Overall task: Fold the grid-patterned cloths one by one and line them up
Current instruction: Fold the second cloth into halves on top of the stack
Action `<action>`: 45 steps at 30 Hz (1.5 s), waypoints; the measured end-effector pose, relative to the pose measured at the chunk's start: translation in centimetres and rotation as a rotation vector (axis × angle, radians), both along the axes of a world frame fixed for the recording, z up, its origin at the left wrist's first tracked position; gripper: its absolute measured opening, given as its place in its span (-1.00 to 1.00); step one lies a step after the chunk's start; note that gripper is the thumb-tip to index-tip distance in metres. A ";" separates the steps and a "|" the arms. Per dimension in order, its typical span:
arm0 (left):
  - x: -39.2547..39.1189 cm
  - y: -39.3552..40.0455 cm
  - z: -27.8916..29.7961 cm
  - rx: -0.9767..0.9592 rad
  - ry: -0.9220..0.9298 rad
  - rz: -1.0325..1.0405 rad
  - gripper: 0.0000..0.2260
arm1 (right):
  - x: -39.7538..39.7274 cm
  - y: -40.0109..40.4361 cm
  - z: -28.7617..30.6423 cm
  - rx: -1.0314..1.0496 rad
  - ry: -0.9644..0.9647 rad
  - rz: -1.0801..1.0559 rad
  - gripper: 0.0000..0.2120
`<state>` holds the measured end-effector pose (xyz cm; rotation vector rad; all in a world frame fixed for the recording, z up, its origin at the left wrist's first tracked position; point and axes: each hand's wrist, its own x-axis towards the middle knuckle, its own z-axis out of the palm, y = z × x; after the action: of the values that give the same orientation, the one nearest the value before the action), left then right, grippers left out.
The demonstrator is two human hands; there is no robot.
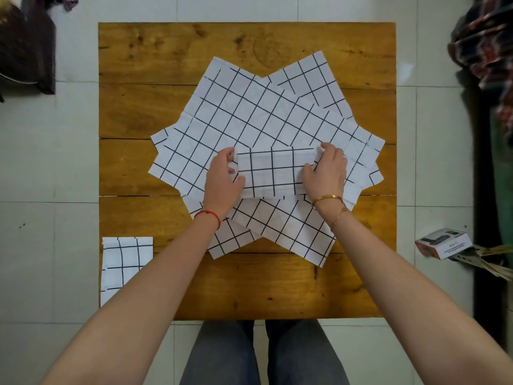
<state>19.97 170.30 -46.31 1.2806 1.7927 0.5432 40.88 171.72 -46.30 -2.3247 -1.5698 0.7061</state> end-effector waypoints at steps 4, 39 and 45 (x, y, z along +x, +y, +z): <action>0.0 -0.6 -0.1 0.192 0.351 -0.277 -0.47 | -2.4 -0.4 0.2 0.160 -0.164 0.402 -0.53; -1.6 -7.4 -0.7 0.162 0.722 -0.720 -0.50 | -2.7 -7.3 -0.8 -0.083 -0.268 0.948 -0.50; -1.4 -8.5 -0.5 -0.011 0.780 -0.741 -0.46 | -2.8 -8.6 -1.6 -0.172 -0.320 0.945 -0.48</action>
<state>18.56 161.82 -46.83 2.1815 1.6782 -0.4428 38.07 163.10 -47.90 -1.7432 -2.8921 0.6625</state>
